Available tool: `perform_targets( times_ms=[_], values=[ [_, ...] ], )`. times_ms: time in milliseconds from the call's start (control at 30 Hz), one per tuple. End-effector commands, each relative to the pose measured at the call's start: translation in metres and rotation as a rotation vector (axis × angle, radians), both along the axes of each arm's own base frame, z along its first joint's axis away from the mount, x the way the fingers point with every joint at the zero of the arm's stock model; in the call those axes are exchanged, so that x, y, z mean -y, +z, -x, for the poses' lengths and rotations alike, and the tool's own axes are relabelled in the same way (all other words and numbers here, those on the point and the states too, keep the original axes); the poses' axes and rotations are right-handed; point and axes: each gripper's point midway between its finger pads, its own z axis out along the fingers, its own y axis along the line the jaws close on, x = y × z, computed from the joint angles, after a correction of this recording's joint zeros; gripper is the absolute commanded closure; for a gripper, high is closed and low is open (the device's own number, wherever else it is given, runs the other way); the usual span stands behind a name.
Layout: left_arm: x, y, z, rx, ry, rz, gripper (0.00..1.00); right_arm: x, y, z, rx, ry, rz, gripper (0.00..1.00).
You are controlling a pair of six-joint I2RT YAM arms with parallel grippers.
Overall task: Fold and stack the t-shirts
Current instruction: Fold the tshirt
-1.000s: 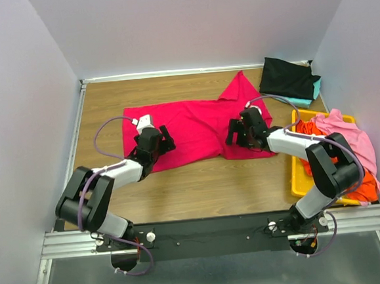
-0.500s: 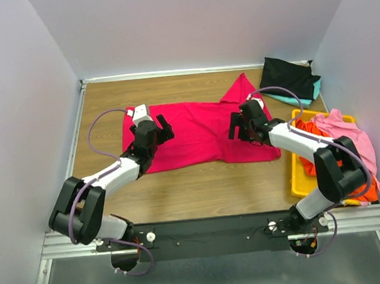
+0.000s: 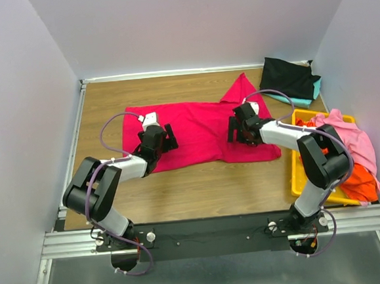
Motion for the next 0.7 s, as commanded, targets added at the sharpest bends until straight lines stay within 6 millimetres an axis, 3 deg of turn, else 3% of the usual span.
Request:
perform_targets(
  times_ms=[0, 267, 667],
  values=[
    [0.006, -0.006, 0.008, -0.01, -0.043, 0.017, 0.11, 0.009, -0.022, 0.024, -0.071, -0.008, 0.028, 0.04],
    [0.007, -0.014, 0.028, -0.054, -0.065, 0.055, 0.12, 0.01, -0.033, 0.069, -0.17, 0.022, -0.032, 0.04],
    [0.01, -0.013, 0.048, -0.091, -0.076, 0.054, 0.15, 0.014, -0.034, 0.11, -0.251, 0.058, -0.065, 0.04]
  ],
)
